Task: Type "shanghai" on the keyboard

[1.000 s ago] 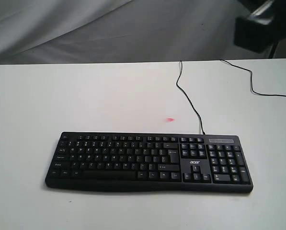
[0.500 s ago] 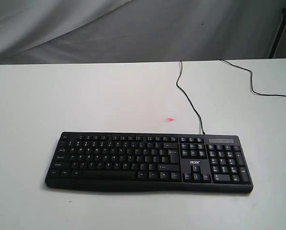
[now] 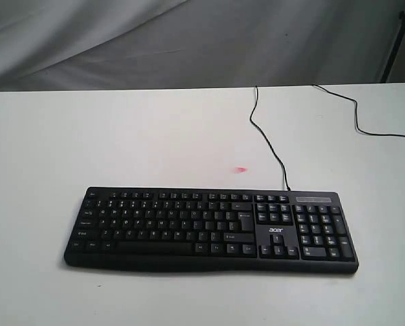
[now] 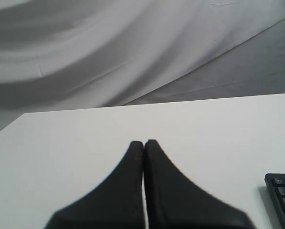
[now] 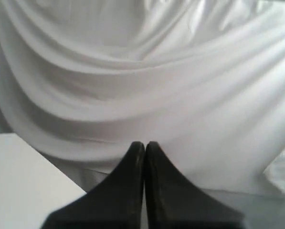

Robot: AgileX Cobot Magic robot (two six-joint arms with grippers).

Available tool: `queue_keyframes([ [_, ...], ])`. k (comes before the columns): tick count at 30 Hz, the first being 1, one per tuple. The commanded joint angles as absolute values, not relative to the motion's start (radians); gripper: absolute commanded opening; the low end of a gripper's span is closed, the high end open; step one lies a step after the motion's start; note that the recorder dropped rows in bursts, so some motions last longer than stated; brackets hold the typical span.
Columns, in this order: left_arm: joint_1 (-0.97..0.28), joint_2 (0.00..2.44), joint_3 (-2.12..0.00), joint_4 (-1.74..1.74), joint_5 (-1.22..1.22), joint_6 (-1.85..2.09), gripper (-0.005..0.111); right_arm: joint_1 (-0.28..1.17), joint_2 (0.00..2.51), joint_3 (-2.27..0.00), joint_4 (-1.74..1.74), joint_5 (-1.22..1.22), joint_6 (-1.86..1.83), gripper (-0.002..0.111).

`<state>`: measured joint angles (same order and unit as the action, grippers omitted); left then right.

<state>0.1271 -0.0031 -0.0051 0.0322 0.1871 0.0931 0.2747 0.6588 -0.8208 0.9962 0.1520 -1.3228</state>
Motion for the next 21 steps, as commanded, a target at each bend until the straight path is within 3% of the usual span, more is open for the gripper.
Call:
queue_keyframes([
  [1, 0.123, 0.0, 0.0, 0.032, 0.183, 0.09, 0.001, 0.27, 0.562, -0.816, 0.69, 0.347, -1.306, 0.0],
  [6, 0.123, 0.0, 0.0, 0.032, 0.183, 0.09, 0.001, 0.22, 0.479, -0.814, 0.499, 0.366, -1.036, 0.0],
  [14, 0.123, 0.0, 0.0, 0.032, 0.183, 0.09, 0.001, -0.004, 0.355, -0.691, 0.063, 0.371, -0.216, 0.0],
  [21, 0.123, 0.0, 0.0, 0.032, 0.183, 0.09, 0.001, -0.084, 0.259, -0.479, 0.033, 0.331, -0.149, 0.0],
])
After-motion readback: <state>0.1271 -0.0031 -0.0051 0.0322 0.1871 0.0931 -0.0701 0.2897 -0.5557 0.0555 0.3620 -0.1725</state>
